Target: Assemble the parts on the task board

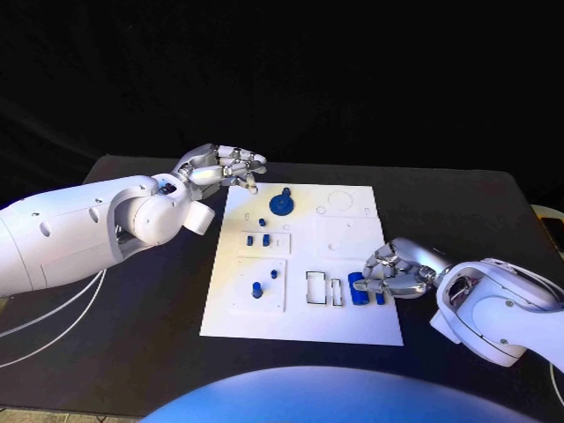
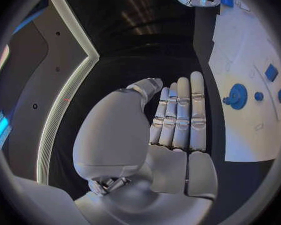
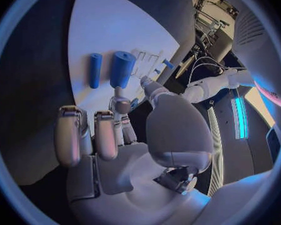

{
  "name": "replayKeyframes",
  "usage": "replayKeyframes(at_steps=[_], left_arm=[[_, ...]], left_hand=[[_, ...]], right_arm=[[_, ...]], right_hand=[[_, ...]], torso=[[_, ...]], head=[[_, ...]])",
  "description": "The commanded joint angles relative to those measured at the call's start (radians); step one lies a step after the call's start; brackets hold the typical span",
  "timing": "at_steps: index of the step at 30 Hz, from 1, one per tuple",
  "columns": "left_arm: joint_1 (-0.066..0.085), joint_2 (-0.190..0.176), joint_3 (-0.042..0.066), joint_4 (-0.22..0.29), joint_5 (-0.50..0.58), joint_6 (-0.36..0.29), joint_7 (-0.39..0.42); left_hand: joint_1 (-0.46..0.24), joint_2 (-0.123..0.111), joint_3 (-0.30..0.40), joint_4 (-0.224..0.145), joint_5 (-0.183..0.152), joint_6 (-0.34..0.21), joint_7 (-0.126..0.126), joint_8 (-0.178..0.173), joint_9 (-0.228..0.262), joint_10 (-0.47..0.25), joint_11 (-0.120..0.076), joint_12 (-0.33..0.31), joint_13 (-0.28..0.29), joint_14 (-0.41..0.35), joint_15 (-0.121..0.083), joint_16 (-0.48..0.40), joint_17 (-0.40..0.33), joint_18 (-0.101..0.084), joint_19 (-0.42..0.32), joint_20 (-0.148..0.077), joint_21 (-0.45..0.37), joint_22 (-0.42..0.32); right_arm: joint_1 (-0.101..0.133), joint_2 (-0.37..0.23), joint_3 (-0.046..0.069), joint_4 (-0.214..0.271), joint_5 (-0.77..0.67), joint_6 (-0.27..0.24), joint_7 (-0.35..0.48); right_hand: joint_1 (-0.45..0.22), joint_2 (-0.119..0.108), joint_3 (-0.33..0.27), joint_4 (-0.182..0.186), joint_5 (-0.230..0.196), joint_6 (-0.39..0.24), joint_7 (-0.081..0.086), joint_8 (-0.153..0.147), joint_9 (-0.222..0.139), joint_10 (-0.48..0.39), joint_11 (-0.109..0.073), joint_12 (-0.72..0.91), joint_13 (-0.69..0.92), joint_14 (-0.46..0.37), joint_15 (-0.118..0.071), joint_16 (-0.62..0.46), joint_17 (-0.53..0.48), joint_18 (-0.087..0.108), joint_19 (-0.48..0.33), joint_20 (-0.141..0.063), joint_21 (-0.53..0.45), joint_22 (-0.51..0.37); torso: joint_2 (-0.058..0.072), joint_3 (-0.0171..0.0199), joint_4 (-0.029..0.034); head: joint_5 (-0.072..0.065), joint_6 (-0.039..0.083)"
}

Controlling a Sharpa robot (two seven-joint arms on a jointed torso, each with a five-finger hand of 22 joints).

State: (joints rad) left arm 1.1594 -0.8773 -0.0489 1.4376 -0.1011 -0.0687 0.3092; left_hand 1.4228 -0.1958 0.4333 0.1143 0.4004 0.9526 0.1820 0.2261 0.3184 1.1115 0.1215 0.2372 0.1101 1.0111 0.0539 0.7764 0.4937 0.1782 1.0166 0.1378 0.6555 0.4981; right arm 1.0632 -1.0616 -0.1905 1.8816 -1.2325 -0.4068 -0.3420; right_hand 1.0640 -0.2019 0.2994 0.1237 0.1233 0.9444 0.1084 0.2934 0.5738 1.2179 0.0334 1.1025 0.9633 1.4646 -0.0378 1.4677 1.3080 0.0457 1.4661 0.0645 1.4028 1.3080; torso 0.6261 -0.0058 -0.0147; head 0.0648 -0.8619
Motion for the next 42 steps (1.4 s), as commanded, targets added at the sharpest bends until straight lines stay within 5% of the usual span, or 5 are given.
replayKeyframes(at_steps=[1, 12, 39, 42], left_arm=[[0.000, 0.000, 0.001, 0.003, 0.006, 0.019, 0.008], [0.000, -0.003, 0.001, 0.004, 0.006, 0.020, 0.007], [0.000, -0.006, 0.001, 0.006, 0.006, 0.026, 0.000], [0.000, -0.006, 0.001, 0.006, 0.006, 0.026, -0.001]], left_hand=[[-0.003, 0.010, -0.007, 0.002, 0.002, 0.004, 0.006, -0.003, 0.001, -0.003, -0.001, -0.003, 0.002, -0.008, -0.001, 0.002, 0.001, 0.003, -0.008, 0.001, -0.004, 0.002], [-0.003, 0.010, -0.007, 0.002, 0.002, 0.004, 0.006, -0.003, 0.001, -0.003, -0.001, -0.003, 0.002, -0.008, -0.001, 0.002, 0.001, 0.003, -0.008, 0.001, -0.004, 0.002], [-0.004, 0.010, -0.008, 0.003, 0.003, 0.005, 0.006, -0.004, 0.002, -0.004, -0.001, -0.003, 0.002, -0.010, 0.000, 0.002, 0.002, 0.003, -0.008, 0.001, -0.005, 0.002], [-0.004, 0.010, -0.008, 0.003, 0.003, 0.005, 0.006, -0.004, 0.002, -0.004, -0.001, -0.003, 0.002, -0.010, 0.000, 0.002, 0.002, 0.003, -0.008, 0.001, -0.005, 0.002]], right_arm=[[-0.003, 0.002, 0.000, -0.001, -0.074, 0.047, -0.050], [-0.007, 0.009, 0.000, -0.002, -0.181, 0.045, -0.103], [-0.041, 0.080, -0.001, -0.039, -0.167, 0.064, -0.106], [-0.042, 0.087, -0.001, -0.047, -0.166, 0.070, -0.106]], right_hand=[[-0.012, -0.002, -0.021, 0.010, 0.016, -0.011, 0.000, 0.009, 0.006, 0.004, -0.005, 0.007, 0.009, 0.064, -0.007, 0.003, 0.046, -0.011, 0.064, -0.008, 0.002, 0.198], [0.021, 0.017, -0.158, 0.119, -0.001, -0.033, -0.004, 0.059, 0.041, 0.011, -0.007, 0.012, 0.053, 0.066, -0.009, 0.006, 0.055, -0.013, 0.067, -0.010, 0.011, 0.204], [0.090, 0.048, -0.224, 0.159, 0.014, -0.043, -0.006, 0.083, 0.053, 0.020, -0.009, 0.014, 0.078, 0.066, -0.010, 0.006, 0.057, -0.014, 0.067, -0.011, 0.012, 0.207], [0.128, 0.058, -0.232, 0.154, 0.047, -0.047, -0.006, 0.089, 0.054, 0.022, -0.009, 0.014, 0.085, 0.066, -0.011, 0.006, 0.057, -0.013, 0.067, -0.012, 0.010, 0.207]], torso=[[0.001, -0.0001, 0.0002], [0.001, 0.0002, -0.0005], [0.000, -0.0003, -0.0001], [0.001, -0.0002, 0.0002]], head=[[0.001, -0.002], [0.002, -0.002], [0.002, -0.009], [0.002, -0.009]])
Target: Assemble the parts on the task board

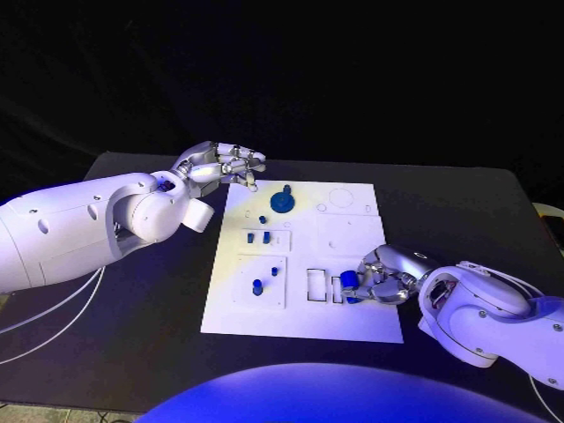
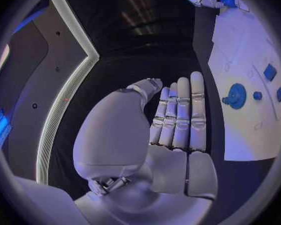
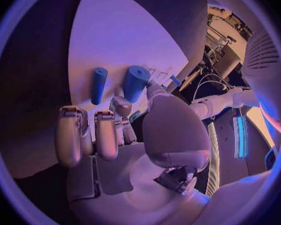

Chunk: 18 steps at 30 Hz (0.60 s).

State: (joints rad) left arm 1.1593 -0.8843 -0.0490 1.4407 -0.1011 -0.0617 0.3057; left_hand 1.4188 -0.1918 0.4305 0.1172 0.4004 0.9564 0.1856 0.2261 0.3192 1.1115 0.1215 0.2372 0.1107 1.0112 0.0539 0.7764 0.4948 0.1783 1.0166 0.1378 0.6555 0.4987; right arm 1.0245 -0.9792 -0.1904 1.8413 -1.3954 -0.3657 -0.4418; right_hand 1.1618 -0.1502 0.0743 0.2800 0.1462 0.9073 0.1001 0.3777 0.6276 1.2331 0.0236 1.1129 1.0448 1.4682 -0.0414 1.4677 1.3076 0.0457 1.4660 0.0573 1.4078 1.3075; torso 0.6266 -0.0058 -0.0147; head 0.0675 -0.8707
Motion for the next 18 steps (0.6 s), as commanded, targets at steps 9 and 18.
replayKeyframes(at_steps=[9, 18], left_arm=[[0.000, 0.000, 0.001, 0.004, 0.006, 0.022, 0.000], [0.001, -0.001, 0.001, 0.004, 0.006, 0.023, -0.001]], left_hand=[[0.001, 0.007, -0.005, -0.001, 0.003, 0.001, 0.002, -0.004, 0.001, -0.005, -0.001, -0.004, 0.002, -0.010, -0.001, 0.002, 0.001, 0.003, -0.009, 0.001, -0.005, 0.001], [0.001, 0.007, -0.005, -0.001, 0.003, 0.001, 0.002, -0.004, 0.001, -0.005, -0.001, -0.004, 0.002, -0.010, -0.001, 0.002, 0.001, 0.003, -0.009, 0.001, -0.005, 0.001]], right_arm=[[-0.004, 0.009, -0.001, -0.017, -0.007, 0.032, -0.011], [-0.003, -0.008, -0.001, -0.010, 0.057, -0.018, -0.016]], right_hand=[[0.128, 0.031, 0.026, -0.033, 0.012, -0.012, 0.002, 0.009, -0.004, 0.015, -0.001, 0.010, 0.027, 0.064, -0.009, 0.009, 0.063, -0.014, 0.069, -0.005, 0.009, 0.210], [0.199, 0.008, 0.319, -0.090, 0.126, 0.030, -0.009, 0.006, -0.033, 0.044, -0.015, 0.035, 0.078, 0.069, -0.020, 0.022, 0.090, -0.020, 0.076, -0.018, 0.035, 0.222]], torso=[[0.000, -0.0006, -0.0005], [0.000, 0.0003, -0.0006]], head=[[0.000, -0.002], [0.000, -0.002]])
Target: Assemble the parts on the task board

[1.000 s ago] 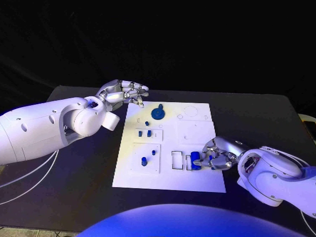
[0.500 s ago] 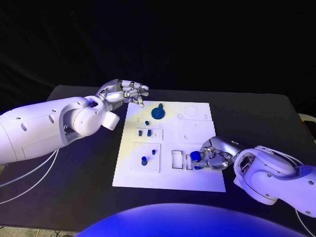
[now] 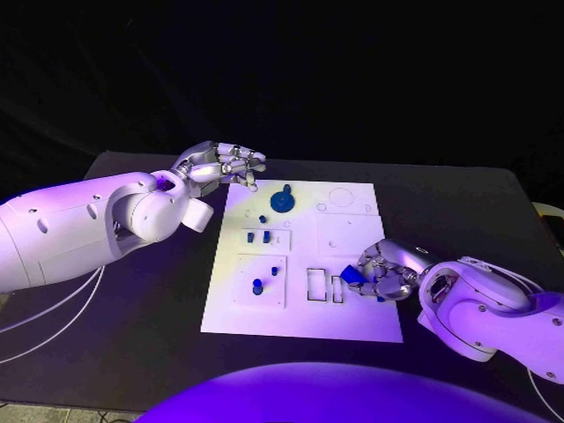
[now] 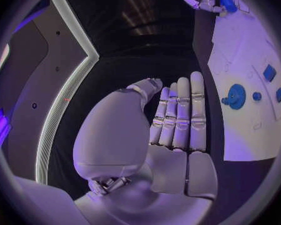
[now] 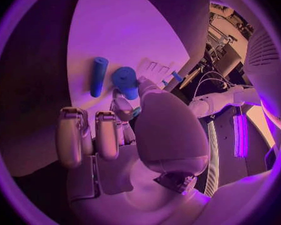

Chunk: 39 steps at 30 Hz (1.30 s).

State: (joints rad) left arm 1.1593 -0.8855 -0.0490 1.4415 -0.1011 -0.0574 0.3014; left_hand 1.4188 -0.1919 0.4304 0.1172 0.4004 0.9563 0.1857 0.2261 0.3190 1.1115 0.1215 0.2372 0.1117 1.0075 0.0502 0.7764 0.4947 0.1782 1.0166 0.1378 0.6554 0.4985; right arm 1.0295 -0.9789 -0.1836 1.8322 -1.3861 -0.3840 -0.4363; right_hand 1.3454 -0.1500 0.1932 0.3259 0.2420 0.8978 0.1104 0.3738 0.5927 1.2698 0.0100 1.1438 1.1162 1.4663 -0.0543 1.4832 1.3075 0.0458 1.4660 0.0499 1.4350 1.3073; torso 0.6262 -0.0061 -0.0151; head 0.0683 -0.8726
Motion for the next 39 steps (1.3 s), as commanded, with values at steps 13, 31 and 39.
replayKeyframes(at_steps=[13, 31, 39], left_arm=[[0.001, 0.002, 0.001, 0.002, 0.006, 0.019, 0.002], [0.001, 0.002, 0.001, 0.003, 0.006, 0.021, 0.002], [0.000, 0.002, 0.000, 0.004, 0.006, 0.025, 0.001]], left_hand=[[0.001, 0.007, -0.005, -0.001, 0.003, 0.001, 0.002, -0.004, 0.001, -0.005, -0.001, -0.004, 0.001, -0.006, 0.003, 0.002, 0.001, 0.003, -0.009, 0.001, -0.005, 0.001], [0.001, 0.007, -0.005, -0.001, 0.003, 0.001, 0.002, -0.004, 0.001, -0.005, -0.001, -0.004, 0.001, -0.006, 0.003, 0.002, 0.001, 0.003, -0.009, 0.001, -0.005, 0.001], [0.002, 0.007, -0.005, -0.001, 0.003, 0.001, 0.003, -0.005, 0.002, -0.006, 0.000, -0.004, 0.001, -0.007, 0.003, 0.002, 0.002, 0.003, -0.009, 0.001, -0.005, 0.002]], right_arm=[[0.014, -0.017, -0.007, 0.028, 0.223, -0.098, 0.024], [0.038, 0.004, -0.006, 0.055, 0.270, -0.117, 0.052], [0.034, 0.053, -0.007, 0.040, 0.282, -0.091, 0.052]], right_hand=[[-0.152, -0.040, 0.388, -0.198, 0.019, 0.056, -0.030, 0.045, 0.023, 0.054, -0.007, 0.050, 0.066, 0.078, -0.011, 0.024, 0.126, -0.026, 0.083, -0.012, 0.037, 0.234], [-0.197, -0.049, 0.388, -0.200, 0.005, 0.058, -0.032, 0.052, 0.029, 0.060, -0.009, 0.056, 0.076, 0.079, -0.013, 0.027, 0.133, -0.026, 0.084, -0.014, 0.039, 0.236], [-0.210, -0.053, 0.383, -0.203, 0.023, 0.056, -0.032, 0.054, 0.031, 0.059, -0.009, 0.054, 0.075, 0.078, -0.013, 0.027, 0.132, -0.026, 0.083, -0.014, 0.037, 0.235]], torso=[[0.000, -0.0001, 0.0011], [0.000, -0.0007, 0.0001], [0.001, -0.0005, 0.0012]], head=[[-0.006, 0.003], [-0.007, 0.001], [-0.007, 0.000]])
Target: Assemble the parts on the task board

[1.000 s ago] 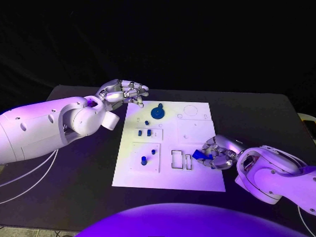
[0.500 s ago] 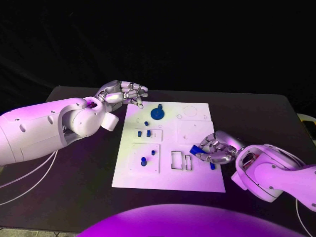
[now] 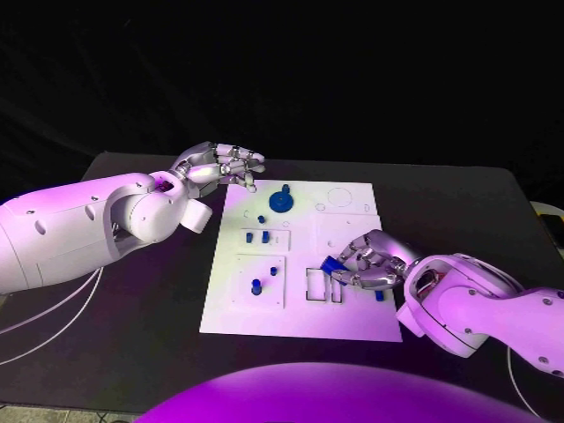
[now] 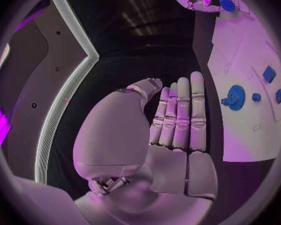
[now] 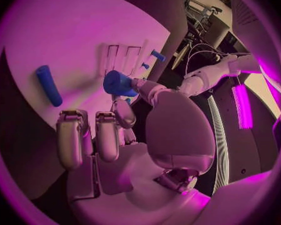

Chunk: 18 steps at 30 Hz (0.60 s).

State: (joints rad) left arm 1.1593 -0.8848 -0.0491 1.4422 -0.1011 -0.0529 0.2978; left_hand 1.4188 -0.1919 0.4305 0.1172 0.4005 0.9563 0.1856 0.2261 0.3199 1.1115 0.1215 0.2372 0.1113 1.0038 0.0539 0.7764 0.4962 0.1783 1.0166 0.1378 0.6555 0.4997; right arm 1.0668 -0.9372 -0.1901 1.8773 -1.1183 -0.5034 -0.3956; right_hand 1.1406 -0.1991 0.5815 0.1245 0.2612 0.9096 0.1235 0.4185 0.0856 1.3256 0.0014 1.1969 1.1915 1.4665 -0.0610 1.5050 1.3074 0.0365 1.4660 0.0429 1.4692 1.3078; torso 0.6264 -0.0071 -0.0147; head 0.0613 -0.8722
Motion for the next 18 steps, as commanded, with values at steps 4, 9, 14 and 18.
replayKeyframes(at_steps=[4, 9, 14, 18], left_arm=[[0.000, 0.000, 0.001, 0.005, 0.006, 0.020, 0.004], [0.001, -0.001, 0.001, 0.006, 0.006, 0.020, 0.003], [0.001, -0.002, 0.001, 0.007, 0.006, 0.020, 0.002], [0.001, -0.003, 0.001, 0.008, 0.006, 0.020, 0.001]], left_hand=[[0.002, 0.007, -0.005, -0.001, 0.003, 0.001, 0.003, -0.005, 0.001, -0.006, 0.000, -0.004, 0.002, -0.004, 0.000, 0.002, 0.001, 0.003, -0.009, 0.001, -0.005, 0.001], [0.002, 0.007, -0.005, -0.001, 0.003, 0.001, 0.003, -0.005, 0.001, -0.006, 0.000, -0.004, 0.002, -0.004, 0.000, 0.002, 0.001, 0.003, -0.009, 0.001, -0.005, 0.001], [0.002, 0.007, -0.005, 0.000, 0.003, 0.000, 0.003, -0.006, 0.001, -0.007, 0.000, -0.005, 0.002, -0.004, 0.000, 0.002, 0.001, 0.003, -0.009, 0.002, -0.005, 0.001], [0.002, 0.007, -0.005, 0.000, 0.003, 0.000, 0.003, -0.006, 0.001, -0.007, 0.000, -0.005, 0.002, -0.004, 0.000, 0.002, 0.001, 0.003, -0.009, 0.002, -0.005, 0.001]], right_arm=[[-0.009, 0.030, -0.001, -0.016, 0.014, 0.042, 0.009], [-0.014, 0.046, -0.001, -0.025, 0.007, 0.067, 0.004], [-0.016, 0.060, -0.001, -0.040, -0.014, 0.101, -0.008], [-0.018, 0.071, -0.001, -0.048, -0.037, 0.114, -0.011]], right_hand=[[-0.007, -0.005, -0.007, -0.002, 0.003, 0.043, -0.044, 0.009, 0.538, 0.003, 0.000, 0.000, -0.001, 0.078, -0.006, 0.005, 0.132, -0.016, 0.082, -0.007, 0.000, 0.234], [-0.011, -0.008, -0.011, -0.006, -0.004, 0.040, -0.043, 0.009, 0.539, 0.000, 0.001, -0.003, -0.003, 0.078, -0.005, 0.004, 0.130, -0.015, 0.082, -0.007, -0.003, 0.233], [-0.024, -0.011, -0.020, -0.007, -0.022, 0.036, -0.040, 0.009, 0.540, -0.006, 0.003, -0.011, -0.008, 0.076, -0.004, 0.001, 0.126, -0.014, 0.080, -0.006, -0.011, 0.232], [-0.032, -0.012, -0.025, -0.006, -0.031, 0.030, -0.038, 0.007, 0.540, -0.014, 0.006, -0.021, -0.017, 0.075, -0.002, -0.001, 0.121, -0.013, 0.078, -0.004, -0.018, 0.230]], torso=[[0.000, 0.0006, 0.0005], [0.000, 0.0007, -0.0007], [0.000, 0.0009, 0.0000], [0.000, 0.0009, -0.0004]], head=[[0.002, -0.001], [0.005, -0.001], [0.006, -0.001], [0.008, -0.001]])
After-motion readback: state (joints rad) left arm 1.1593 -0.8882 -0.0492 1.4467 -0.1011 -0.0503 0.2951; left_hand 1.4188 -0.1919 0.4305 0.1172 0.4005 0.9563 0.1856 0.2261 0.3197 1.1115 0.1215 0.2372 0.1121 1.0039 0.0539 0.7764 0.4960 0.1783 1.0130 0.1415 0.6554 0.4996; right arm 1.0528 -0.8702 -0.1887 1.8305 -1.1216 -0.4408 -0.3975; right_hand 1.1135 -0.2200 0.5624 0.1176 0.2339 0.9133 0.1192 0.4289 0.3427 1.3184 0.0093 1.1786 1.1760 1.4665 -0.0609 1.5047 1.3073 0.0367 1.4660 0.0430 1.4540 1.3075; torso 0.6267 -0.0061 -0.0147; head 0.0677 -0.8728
